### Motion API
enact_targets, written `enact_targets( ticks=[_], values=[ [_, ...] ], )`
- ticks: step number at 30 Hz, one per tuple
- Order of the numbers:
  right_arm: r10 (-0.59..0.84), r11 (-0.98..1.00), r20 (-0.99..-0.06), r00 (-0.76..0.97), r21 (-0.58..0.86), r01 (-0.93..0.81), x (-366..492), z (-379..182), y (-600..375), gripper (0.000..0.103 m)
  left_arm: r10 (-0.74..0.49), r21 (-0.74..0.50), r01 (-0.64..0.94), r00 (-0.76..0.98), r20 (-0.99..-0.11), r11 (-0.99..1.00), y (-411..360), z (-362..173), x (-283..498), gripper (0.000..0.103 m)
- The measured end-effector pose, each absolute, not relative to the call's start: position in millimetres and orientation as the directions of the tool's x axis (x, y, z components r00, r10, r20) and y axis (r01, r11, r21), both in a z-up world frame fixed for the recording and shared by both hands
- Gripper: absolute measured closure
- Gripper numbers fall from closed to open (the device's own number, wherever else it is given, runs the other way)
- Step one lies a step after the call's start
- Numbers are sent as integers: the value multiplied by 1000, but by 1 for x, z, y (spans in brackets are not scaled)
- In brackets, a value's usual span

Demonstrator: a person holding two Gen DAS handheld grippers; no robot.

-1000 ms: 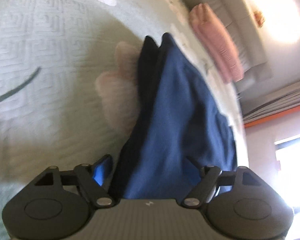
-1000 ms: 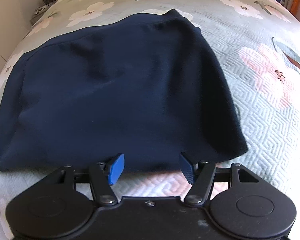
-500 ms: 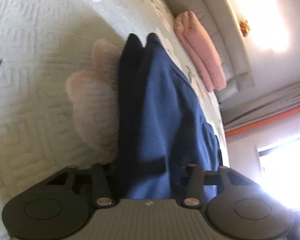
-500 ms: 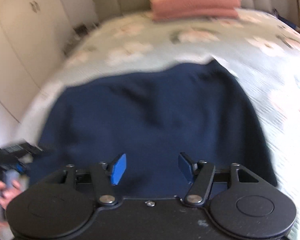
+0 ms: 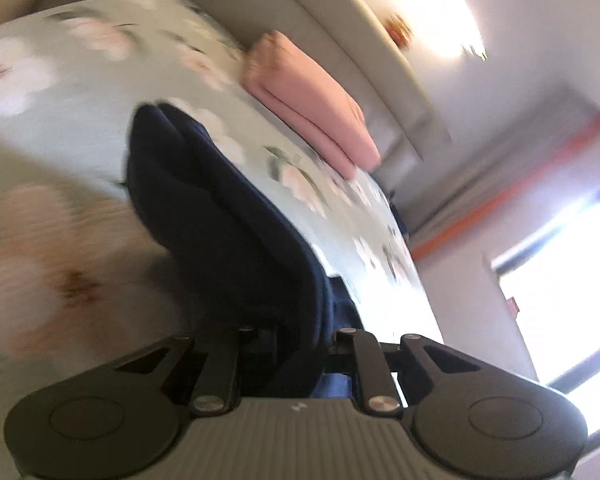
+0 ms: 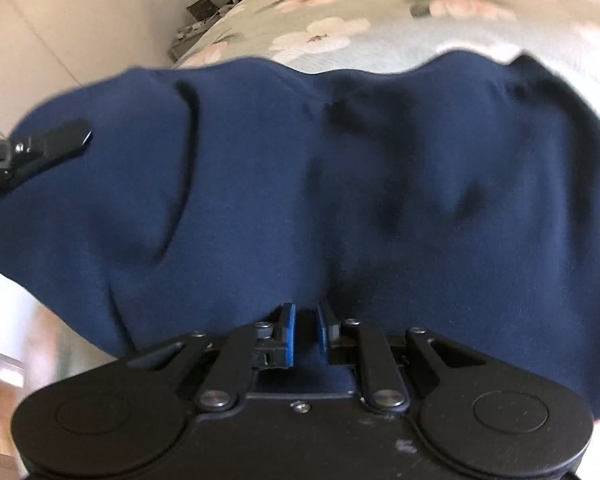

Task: Fold large clothes

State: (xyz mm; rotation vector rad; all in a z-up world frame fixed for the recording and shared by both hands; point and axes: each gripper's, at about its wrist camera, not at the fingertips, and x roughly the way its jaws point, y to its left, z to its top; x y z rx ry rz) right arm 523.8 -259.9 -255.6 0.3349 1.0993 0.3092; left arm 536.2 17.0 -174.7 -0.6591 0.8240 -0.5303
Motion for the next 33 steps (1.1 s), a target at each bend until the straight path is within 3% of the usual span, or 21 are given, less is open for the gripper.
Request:
enact_targets(
  ticks=[4,9,15,17,18,19,21,25,27,30,33],
  values=[
    [457,866,-759,464,499,-37,513,-242,-315,85,-663,-662,235,538,-521,712,-54,-144,545,85],
    [383,877,-768,514,477,60,491,-229,-395,82,-662,-602,298,469,-584,741,-151,-126,556,84],
    [275,877,-805,525,434,207,469,-238,-481,82,-646,-529,372,401,-649,763,-266,-172,558,84],
    [248,873,-817,521,421,245,466,-243,-501,82,-625,-511,364,381,-681,779,-295,-205,558,77],
    [240,872,-820,519,417,256,467,-244,-508,82,-632,-523,360,354,-690,773,-304,-218,558,66],
    [232,872,-823,518,412,263,467,-245,-515,82,-635,-530,359,328,-699,768,-311,-228,556,62],
    [214,877,-823,527,399,267,467,-242,-527,82,-635,-515,385,328,-699,766,-316,-228,545,60],
    [192,884,-797,573,394,251,472,-226,-549,81,-715,-574,436,322,-620,694,-295,-196,523,30],
    [190,892,-779,597,391,227,492,-215,-552,81,-771,-631,449,280,-573,632,-286,-180,513,30],
    [220,901,-736,640,405,156,511,-189,-544,81,-820,-676,476,214,-531,562,-265,-160,503,41],
    [298,895,-676,674,444,50,530,-166,-522,72,-782,-627,469,325,-532,622,-237,-140,501,42]
  ],
)
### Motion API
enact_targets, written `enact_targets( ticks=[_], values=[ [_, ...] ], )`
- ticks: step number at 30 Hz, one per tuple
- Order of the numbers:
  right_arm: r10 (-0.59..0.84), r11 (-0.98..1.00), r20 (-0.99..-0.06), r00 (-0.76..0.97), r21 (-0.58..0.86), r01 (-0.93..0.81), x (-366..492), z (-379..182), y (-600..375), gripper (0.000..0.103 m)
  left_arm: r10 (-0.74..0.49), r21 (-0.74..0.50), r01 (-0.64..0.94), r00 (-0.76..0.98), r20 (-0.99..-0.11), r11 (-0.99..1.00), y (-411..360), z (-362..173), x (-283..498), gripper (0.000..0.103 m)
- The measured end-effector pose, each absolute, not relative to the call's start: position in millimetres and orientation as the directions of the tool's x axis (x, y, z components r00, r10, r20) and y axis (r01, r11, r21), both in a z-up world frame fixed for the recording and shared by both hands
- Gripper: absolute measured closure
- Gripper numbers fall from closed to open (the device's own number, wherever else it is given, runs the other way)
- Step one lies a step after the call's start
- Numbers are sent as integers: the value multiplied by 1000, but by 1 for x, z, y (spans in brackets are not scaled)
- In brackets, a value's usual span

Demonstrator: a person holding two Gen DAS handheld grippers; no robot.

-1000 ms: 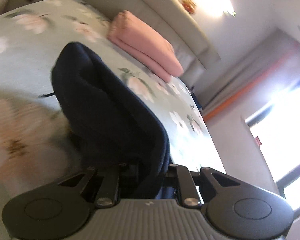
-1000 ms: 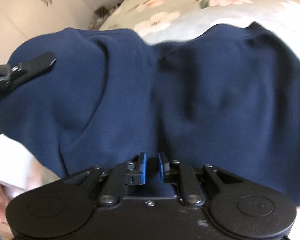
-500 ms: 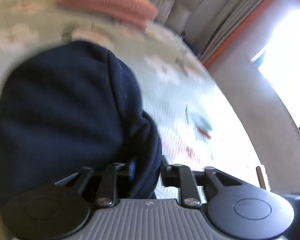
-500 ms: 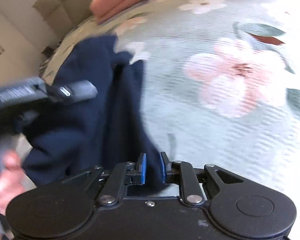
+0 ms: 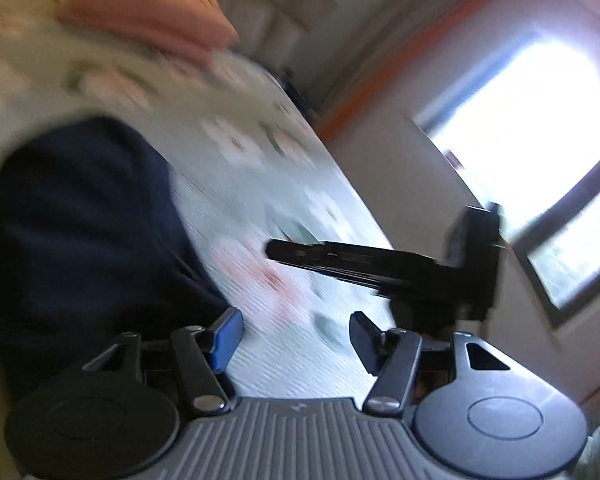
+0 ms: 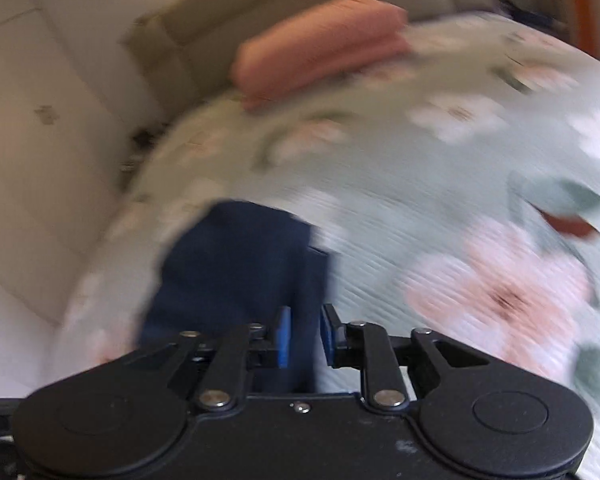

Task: Fold large clothes

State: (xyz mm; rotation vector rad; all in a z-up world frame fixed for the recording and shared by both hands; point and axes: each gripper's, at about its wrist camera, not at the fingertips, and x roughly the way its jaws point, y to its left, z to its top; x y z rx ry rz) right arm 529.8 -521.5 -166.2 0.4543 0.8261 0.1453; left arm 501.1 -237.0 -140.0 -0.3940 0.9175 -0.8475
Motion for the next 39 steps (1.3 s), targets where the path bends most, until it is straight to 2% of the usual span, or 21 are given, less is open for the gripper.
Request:
enact_targets(
  ticks=[1,6,9,11,12,14,18,21,24,28,30,32,33,35,37,39],
  values=[
    [336,888,-662,670,460,9,536,-160,-509,65,-762,-610,456,367,-534,648,-226,-137,502,42],
    [416,890,-676,608,440,-120,560,-170,-447,66,-663,-578,337,488,-568,743,-193,-168,525,44],
    [389,919,-790,473,366,-144,569,-214,-425,66,-654,-583,299,379,-655,756,-206,-220,544,55],
    [346,938,-848,401,320,-132,557,-242,-424,67,-654,-566,328,348,-672,756,-213,-239,536,56],
    [328,944,-871,365,315,-97,544,-258,-429,68,-660,-568,340,323,-678,749,-217,-246,531,61],
    [340,937,-886,316,348,-32,524,-278,-438,76,-658,-552,369,299,-691,748,-225,-253,521,63],
    [350,932,-867,355,362,-33,507,-264,-451,77,-617,-462,446,309,-724,766,-241,-250,513,62],
    [329,934,-811,484,354,-42,525,-226,-469,71,-593,-412,477,330,-734,776,-237,-245,513,62],
    [301,947,-732,612,306,-100,569,-190,-466,71,-612,-453,453,311,-727,768,-232,-246,518,62],
    [333,941,-669,665,280,-190,637,-193,-432,71,-607,-440,463,315,-730,770,-235,-240,506,62],
    [321,947,-711,626,247,-206,668,-218,-412,72,-613,-447,460,317,-724,767,-232,-242,506,62],
    [192,980,-781,594,118,-162,691,-251,-401,71,-625,-461,458,319,-713,760,-233,-240,498,63],
    [162,985,-796,584,97,-141,697,-265,-407,71,-628,-465,455,324,-707,759,-226,-236,495,63],
    [181,984,-793,581,143,-110,703,-280,-421,79,-641,-487,442,324,-696,753,-217,-235,494,64],
    [158,987,-796,584,120,-104,702,-274,-422,88,-655,-515,425,312,-688,744,-209,-234,493,64],
    [134,991,-797,590,99,-90,693,-266,-426,90,-660,-518,431,304,-687,738,-202,-228,490,64]
  ],
)
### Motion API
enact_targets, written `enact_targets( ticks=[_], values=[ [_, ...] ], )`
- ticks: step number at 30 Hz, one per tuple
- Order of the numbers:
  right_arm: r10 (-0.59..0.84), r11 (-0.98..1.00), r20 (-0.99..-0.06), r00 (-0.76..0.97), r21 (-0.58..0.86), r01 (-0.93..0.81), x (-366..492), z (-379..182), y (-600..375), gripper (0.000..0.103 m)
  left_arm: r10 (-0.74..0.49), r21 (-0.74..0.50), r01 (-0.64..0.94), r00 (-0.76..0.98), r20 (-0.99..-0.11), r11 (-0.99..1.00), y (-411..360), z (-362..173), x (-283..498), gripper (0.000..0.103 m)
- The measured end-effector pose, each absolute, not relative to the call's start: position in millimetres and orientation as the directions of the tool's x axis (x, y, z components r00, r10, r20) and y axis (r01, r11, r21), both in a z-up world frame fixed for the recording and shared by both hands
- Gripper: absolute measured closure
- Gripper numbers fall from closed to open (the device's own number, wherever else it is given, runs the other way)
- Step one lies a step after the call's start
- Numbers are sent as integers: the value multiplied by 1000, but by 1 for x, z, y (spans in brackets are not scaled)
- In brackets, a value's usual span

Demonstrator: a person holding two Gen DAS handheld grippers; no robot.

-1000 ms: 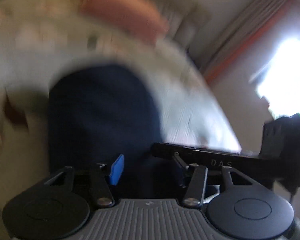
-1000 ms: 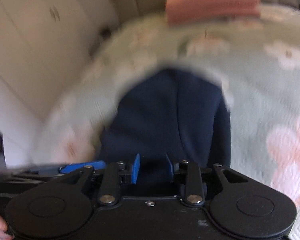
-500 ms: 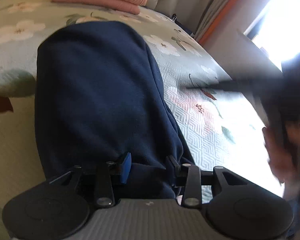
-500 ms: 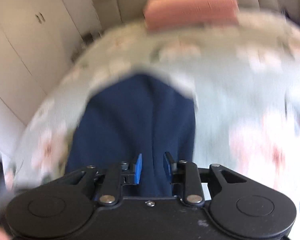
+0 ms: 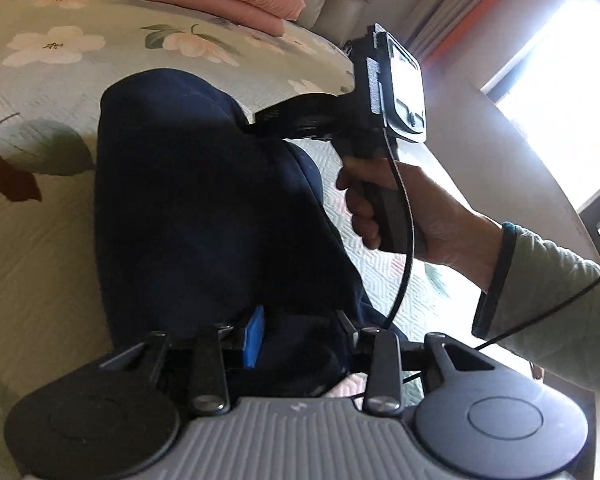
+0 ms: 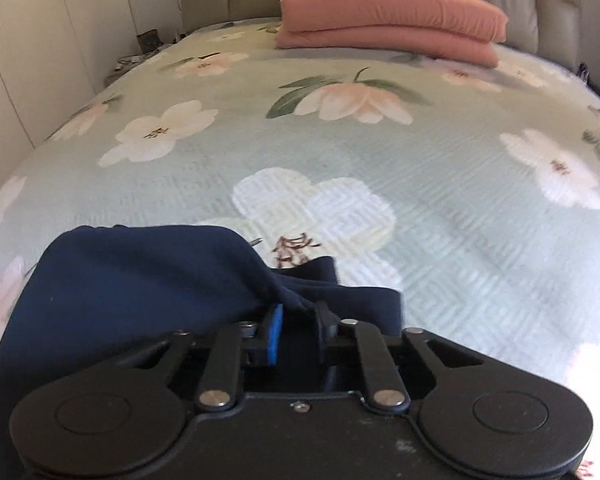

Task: Fold large clothes

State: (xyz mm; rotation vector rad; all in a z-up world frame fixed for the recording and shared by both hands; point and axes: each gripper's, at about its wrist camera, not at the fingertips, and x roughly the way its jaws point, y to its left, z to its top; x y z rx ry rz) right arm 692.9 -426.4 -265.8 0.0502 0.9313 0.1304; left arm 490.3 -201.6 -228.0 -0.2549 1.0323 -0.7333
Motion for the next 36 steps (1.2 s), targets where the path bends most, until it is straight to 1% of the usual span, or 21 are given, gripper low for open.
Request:
enact_targets(
  ticks=[1,2,5,7,9,10,11,12,13,15,17,19,23,26,28,31,33,34,35,36],
  values=[
    [123,992,-796,593,105,-65,688,-259,-431,85,-662,-520,435,297,-688,735,-198,-225,490,64],
    [112,993,-791,602,110,-40,678,-250,-440,73,-665,-521,440,290,-689,731,-194,-220,490,64],
    [194,974,-737,647,224,-38,640,-216,-455,68,-659,-486,483,296,-692,728,-188,-197,490,65],
    [303,944,-707,639,316,-98,612,-199,-452,64,-655,-469,483,358,-666,740,-184,-183,496,65],
    [378,921,-720,581,354,-162,588,-196,-437,65,-644,-485,431,407,-648,761,-180,-182,508,65],
    [392,918,-737,551,352,-181,577,-199,-428,65,-628,-480,411,410,-662,775,-181,-188,515,68],
    [395,918,-754,524,342,-200,568,-207,-420,65,-615,-466,413,394,-683,782,-185,-197,519,74],
    [380,925,-775,504,317,-209,561,-216,-414,65,-605,-452,425,364,-708,785,-191,-208,520,89],
    [347,937,-805,481,276,-213,551,-228,-409,65,-598,-445,437,321,-734,781,-197,-223,518,94],
    [305,951,-842,445,242,-194,532,-245,-411,67,-589,-419,468,310,-746,778,-200,-241,504,95],
    [287,957,-860,421,241,-159,510,-257,-422,76,-610,-460,445,294,-736,768,-194,-246,497,96],
    [273,962,-876,398,239,-133,488,-260,-430,76,-618,-479,424,295,-729,768,-190,-245,493,96],
    [241,969,-891,385,201,-141,458,-259,-428,76,-604,-455,436,307,-736,776,-187,-242,485,96],
    [226,974,-897,381,199,-111,450,-252,-431,75,-593,-444,440,294,-750,781,-187,-237,481,96],
    [244,970,-866,436,220,-104,448,-229,-433,70,-589,-437,450,286,-756,779,-186,-229,479,95],
    [320,947,-780,538,270,-173,448,-193,-420,70,-584,-413,463,326,-744,784,-180,-208,467,95],
    [369,929,-754,544,299,-216,455,-191,-404,70,-583,-418,434,379,-719,798,-174,-204,472,95],
    [389,921,-750,535,309,-236,460,-197,-397,77,-578,-422,415,400,-711,806,-172,-205,474,95],
    [401,916,-748,529,311,-255,463,-205,-391,93,-575,-431,393,415,-705,812,-168,-206,477,95],
    [408,912,-754,516,306,-273,465,-215,-386,93,-581,-449,376,416,-700,810,-165,-209,480,95]
  ],
)
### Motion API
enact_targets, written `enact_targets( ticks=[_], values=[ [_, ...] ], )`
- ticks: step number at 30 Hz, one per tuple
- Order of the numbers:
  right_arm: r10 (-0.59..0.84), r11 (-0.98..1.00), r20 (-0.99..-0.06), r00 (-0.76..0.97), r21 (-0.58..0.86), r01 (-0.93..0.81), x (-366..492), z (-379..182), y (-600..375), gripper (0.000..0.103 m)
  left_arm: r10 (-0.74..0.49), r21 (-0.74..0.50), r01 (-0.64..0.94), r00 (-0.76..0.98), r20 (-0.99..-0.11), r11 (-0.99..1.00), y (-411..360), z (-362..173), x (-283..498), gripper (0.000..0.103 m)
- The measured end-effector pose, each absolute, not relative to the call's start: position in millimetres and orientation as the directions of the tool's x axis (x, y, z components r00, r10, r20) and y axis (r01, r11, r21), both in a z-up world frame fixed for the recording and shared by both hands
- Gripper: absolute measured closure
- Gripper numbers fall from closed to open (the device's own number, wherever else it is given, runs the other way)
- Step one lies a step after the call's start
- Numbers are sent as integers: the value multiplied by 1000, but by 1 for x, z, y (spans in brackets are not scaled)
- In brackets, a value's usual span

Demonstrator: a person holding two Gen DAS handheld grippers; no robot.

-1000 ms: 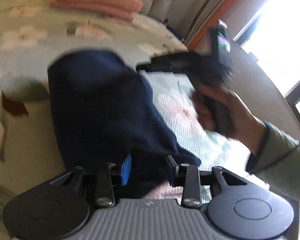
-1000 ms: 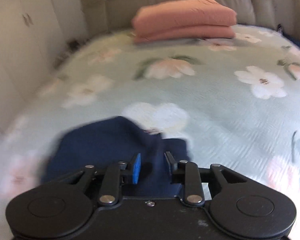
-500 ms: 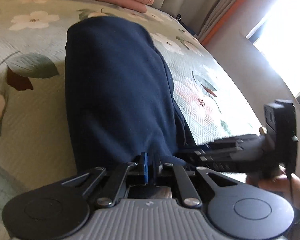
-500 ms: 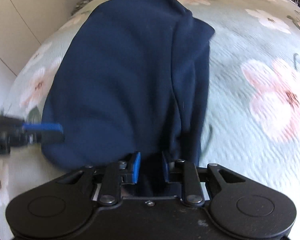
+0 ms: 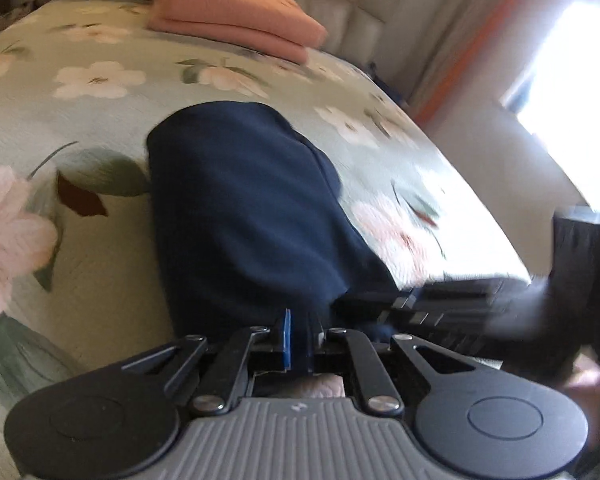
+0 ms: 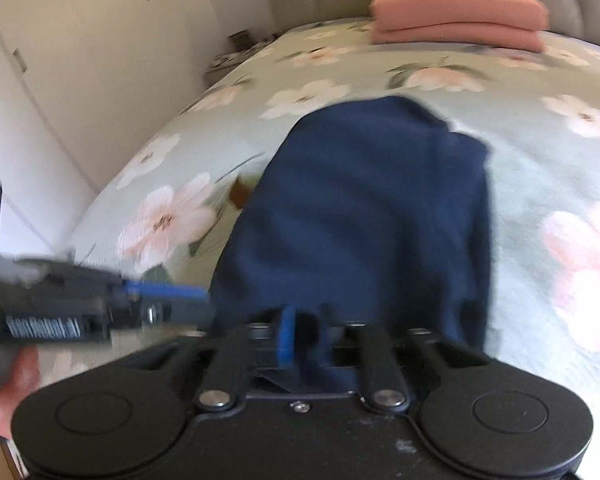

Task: Fold large clothes

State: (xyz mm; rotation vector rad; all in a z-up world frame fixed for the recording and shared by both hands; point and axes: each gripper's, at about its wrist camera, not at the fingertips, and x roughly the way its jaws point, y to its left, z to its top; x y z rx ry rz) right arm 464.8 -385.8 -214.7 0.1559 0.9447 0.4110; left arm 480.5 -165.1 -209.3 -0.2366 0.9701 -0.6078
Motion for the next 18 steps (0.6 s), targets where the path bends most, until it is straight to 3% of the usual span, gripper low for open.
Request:
enact_targets(
  ticks=[3,7,13,14,15,16,17,18],
  values=[
    [374,923,-797,473,269,-277,463,-237,-388,93,-547,-409,395,352,-759,822,-173,-235,486,94],
    [332,938,-872,361,265,-224,454,-268,-416,94,-578,-451,390,323,-749,803,-170,-245,486,93],
    [318,946,-891,325,273,-175,440,-250,-455,93,-525,-393,411,282,-803,822,-165,-240,486,90],
    [321,946,-883,341,283,-158,445,-242,-459,86,-515,-388,406,275,-811,828,-162,-237,487,87],
    [338,941,-869,361,310,-136,449,-233,-467,76,-503,-382,393,273,-820,836,-160,-235,492,75],
    [356,934,-851,387,340,-112,454,-228,-472,39,-487,-372,377,282,-826,848,-158,-231,498,62],
    [355,932,-834,423,352,-86,463,-222,-477,9,-484,-368,367,303,-821,854,-156,-225,502,57],
    [349,929,-807,476,364,-64,468,-215,-484,6,-492,-375,359,330,-806,855,-152,-218,508,50]
  ],
)
